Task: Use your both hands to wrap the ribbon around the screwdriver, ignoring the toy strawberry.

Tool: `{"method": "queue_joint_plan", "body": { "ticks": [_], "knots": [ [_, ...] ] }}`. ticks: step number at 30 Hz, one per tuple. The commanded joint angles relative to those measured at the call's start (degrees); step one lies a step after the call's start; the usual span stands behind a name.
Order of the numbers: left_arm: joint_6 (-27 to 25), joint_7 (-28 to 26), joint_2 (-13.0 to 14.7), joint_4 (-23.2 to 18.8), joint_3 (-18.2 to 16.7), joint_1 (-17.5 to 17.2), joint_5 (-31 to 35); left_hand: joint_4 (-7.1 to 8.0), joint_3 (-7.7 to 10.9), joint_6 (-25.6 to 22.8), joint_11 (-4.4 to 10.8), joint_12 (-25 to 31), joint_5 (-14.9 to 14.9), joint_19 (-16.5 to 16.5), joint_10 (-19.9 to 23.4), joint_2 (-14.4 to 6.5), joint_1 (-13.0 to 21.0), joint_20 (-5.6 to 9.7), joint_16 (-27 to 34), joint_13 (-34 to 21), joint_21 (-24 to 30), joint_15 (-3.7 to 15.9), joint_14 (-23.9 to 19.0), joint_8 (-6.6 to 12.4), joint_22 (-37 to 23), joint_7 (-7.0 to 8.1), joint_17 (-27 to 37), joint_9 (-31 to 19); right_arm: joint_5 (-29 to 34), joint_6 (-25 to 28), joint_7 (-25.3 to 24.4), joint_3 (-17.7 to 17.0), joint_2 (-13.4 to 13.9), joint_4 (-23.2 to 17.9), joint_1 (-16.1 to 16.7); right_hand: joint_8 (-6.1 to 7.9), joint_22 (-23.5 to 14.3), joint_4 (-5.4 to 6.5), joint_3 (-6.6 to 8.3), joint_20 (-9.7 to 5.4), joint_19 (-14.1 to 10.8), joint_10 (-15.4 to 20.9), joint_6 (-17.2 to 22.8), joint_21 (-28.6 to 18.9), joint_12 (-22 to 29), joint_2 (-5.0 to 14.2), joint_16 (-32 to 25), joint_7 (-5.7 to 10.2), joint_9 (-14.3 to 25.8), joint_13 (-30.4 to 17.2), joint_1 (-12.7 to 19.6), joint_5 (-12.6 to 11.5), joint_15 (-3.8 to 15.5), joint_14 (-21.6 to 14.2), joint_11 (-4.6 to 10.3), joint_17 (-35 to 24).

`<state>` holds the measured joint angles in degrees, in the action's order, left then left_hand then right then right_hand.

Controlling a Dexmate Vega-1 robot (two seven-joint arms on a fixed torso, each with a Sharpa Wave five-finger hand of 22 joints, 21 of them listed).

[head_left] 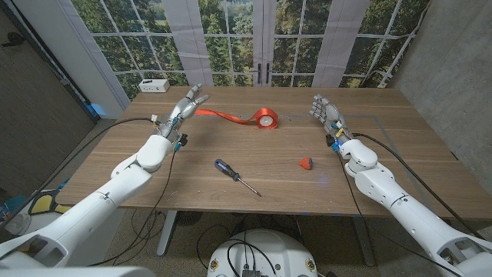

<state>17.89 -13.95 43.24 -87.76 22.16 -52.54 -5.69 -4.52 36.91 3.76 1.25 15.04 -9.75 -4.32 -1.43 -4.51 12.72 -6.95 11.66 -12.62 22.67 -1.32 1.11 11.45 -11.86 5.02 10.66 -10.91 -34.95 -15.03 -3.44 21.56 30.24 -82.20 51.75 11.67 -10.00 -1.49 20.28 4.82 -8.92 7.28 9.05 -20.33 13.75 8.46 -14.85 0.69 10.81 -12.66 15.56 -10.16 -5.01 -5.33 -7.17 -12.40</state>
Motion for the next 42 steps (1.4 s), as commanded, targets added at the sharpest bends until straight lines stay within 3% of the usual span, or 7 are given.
{"method": "queue_joint_plan", "body": {
  "ticks": [1, 8, 10, 18, 25, 27, 42],
  "knots": [
    [-1.8, -2.7, 4.3, -5.5, -1.1, -2.2, 8.5, -0.34, -0.03, -0.5, 0.25, -0.1, -0.1, 0.1, -0.1, 0.6, 0.3, -0.38, -0.1, -0.1, 0.0, 0.18, -0.2, 0.24, -0.2, 0.17, 0.1, -0.1, 0.8, -0.5, -1.7, -0.1, -0.1, -2.2, 1.4, 0.29, -0.2, -0.41, 0.25, 0.37, -0.2, 0.4, 0.8, 0.2, 0.3, 0.03, -0.3, -0.20, 0.1, -0.3, 0.7, 0.0, -0.16, -0.5, -0.09, -0.3],
    [-4.8, -2.7, 7.2, -9.9, -1.5, -3.3, 13.9, -0.66, -0.23, -0.4, 0.27, -0.3, -0.1, 0.1, -0.3, 0.8, 0.4, -0.46, -0.1, -0.1, 0.0, 0.21, -0.2, 0.13, -0.2, 0.39, 0.1, 0.0, 1.4, -0.4, -2.6, 0.0, -0.1, -3.2, 1.7, 0.28, -0.2, -0.50, 0.27, 0.48, -0.3, 0.6, 0.9, 0.2, 0.3, 0.04, -0.3, -0.18, 0.1, -0.3, 0.8, 0.0, -0.17, -0.5, -0.12, -0.3],
    [-2.4, -1.1, 7.1, -8.7, -1.3, -2.9, 12.3, -0.75, -0.32, -0.2, 0.43, -0.3, 0.0, 0.1, -0.3, 0.9, 0.4, -0.48, -0.1, -0.1, 0.0, 0.25, -0.2, 0.05, -0.2, 0.50, 0.1, 0.0, 1.4, -0.7, -2.6, 0.0, -0.1, -3.3, 1.8, 0.23, -0.2, -0.53, 0.27, 0.48, -0.4, 0.6, 0.8, 0.3, 0.3, 0.05, -0.3, -0.19, 0.1, -0.3, 0.8, 0.0, -0.17, -0.6, -0.14, -0.4],
    [-6.3, 0.1, 10.9, -13.9, -1.8, -4.0, 18.4, -1.17, -0.79, 0.6, 0.71, -0.7, 0.0, 0.0, -1.2, 1.3, 0.4, -0.77, -0.3, 0.0, -0.1, 0.39, 0.2, -0.30, -0.2, 0.97, 0.1, 0.0, 1.8, -0.2, -3.8, 0.1, -0.3, -4.4, 2.6, 0.17, -0.2, -0.64, 0.29, 0.54, -0.5, 0.6, 0.9, 0.4, 0.2, 0.08, -0.4, -0.22, 0.1, -0.4, 0.9, 0.0, -0.20, -0.7, -0.01, -0.4],
    [-5.1, 0.1, 11.5, -14.4, -2.7, -4.8, 18.6, -1.33, -1.19, 1.2, 0.55, -0.9, 0.1, 0.0, -1.4, 1.6, 0.2, -0.78, -0.4, 0.0, -0.1, 0.48, 0.4, -0.53, -0.2, 1.24, 0.1, 0.0, 2.0, -0.6, -4.2, 0.3, -0.6, -4.6, 3.1, 0.14, -0.2, -0.69, 0.29, 0.54, -0.6, 0.7, 1.0, 0.5, 0.2, 0.08, -0.4, -0.21, 0.1, -0.4, 0.9, 0.0, -0.28, -0.8, -0.07, -0.5],
    [-6.6, 0.0, 12.8, -16.0, -2.9, -5.2, 21.6, -1.40, -1.37, 0.9, 0.67, -0.8, 0.1, 0.0, -1.2, 1.8, 0.1, -0.79, -0.3, 0.0, -0.1, 0.63, 0.3, -0.40, -0.2, 1.32, 0.1, 0.1, 2.1, -0.7, -4.5, 0.3, -0.7, -4.9, 3.4, 0.14, -0.3, -0.72, 0.29, 0.54, -0.6, 0.7, 1.0, 0.5, 0.2, 0.08, -0.4, -0.21, 0.1, -0.4, 0.9, 0.0, -0.27, -0.8, -0.10, -0.5],
    [-4.0, 3.6, 15.8, -17.5, -3.4, -5.4, 23.8, -1.71, -1.74, 0.7, 0.30, -0.8, 0.1, 0.0, -1.0, 2.0, 0.1, -0.92, -0.3, 0.1, -0.1, 0.70, 0.3, -0.31, -0.2, 1.28, 0.1, 0.1, 4.4, -1.1, -6.8, 0.5, -0.7, -7.2, 4.5, 0.10, -0.3, -0.95, 0.32, 0.51, -1.0, 1.1, 1.3, 0.6, 0.3, 0.07, -0.6, -0.29, 0.1, -0.4, 1.0, 0.0, -0.36, -1.2, -0.34, -0.6]
  ]
}}
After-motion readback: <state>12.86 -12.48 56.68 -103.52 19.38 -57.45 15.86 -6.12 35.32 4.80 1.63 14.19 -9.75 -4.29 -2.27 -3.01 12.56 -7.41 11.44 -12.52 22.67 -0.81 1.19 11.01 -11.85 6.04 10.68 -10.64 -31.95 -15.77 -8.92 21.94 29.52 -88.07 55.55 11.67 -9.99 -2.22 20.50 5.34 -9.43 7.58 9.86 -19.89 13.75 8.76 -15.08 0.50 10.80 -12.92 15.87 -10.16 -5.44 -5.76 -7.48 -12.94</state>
